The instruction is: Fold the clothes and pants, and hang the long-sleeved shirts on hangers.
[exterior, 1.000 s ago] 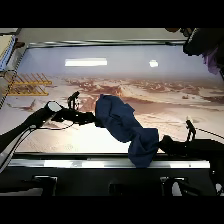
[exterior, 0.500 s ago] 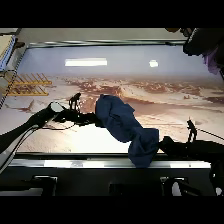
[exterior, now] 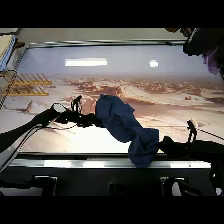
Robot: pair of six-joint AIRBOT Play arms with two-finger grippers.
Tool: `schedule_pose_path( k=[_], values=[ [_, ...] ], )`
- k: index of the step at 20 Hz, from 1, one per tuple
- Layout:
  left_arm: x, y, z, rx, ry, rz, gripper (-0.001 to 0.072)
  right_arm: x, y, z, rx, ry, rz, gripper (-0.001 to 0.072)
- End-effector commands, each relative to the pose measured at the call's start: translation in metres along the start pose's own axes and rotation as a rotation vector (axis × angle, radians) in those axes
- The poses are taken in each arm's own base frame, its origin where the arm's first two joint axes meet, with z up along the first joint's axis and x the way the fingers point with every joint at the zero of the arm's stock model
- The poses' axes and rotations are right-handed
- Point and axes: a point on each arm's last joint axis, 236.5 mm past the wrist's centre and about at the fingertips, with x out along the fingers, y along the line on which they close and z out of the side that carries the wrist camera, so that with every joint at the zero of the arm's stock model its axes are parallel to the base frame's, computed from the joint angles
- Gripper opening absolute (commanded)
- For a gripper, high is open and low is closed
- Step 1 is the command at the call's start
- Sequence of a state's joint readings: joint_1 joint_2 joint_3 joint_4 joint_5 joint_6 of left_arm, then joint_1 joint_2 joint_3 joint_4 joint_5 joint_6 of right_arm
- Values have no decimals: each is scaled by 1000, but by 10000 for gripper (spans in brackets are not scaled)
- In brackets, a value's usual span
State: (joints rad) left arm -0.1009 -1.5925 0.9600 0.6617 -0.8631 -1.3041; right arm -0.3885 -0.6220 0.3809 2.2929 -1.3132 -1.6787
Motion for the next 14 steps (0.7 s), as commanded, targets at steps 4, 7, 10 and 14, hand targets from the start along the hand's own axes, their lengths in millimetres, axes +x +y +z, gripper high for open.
schedule_pose_path(
  k=[4, 7, 10, 14],
  values=[
    [-8, -13, 18, -9, -53, -35, 17, -11, 12, 15, -44, -49, 9, 29],
    [-61, -32, 61, 121, -179, -22, 15, -52, 47, 57, -164, -205, 13, 29],
    [-160, -65, 112, 231, -384, -9, 15, -125, 110, 101, -345, -435, 27, 29],
    [-336, -138, 132, 415, -746, 28, 15, -227, 195, 109, -558, -693, 55, 29]
  ],
)
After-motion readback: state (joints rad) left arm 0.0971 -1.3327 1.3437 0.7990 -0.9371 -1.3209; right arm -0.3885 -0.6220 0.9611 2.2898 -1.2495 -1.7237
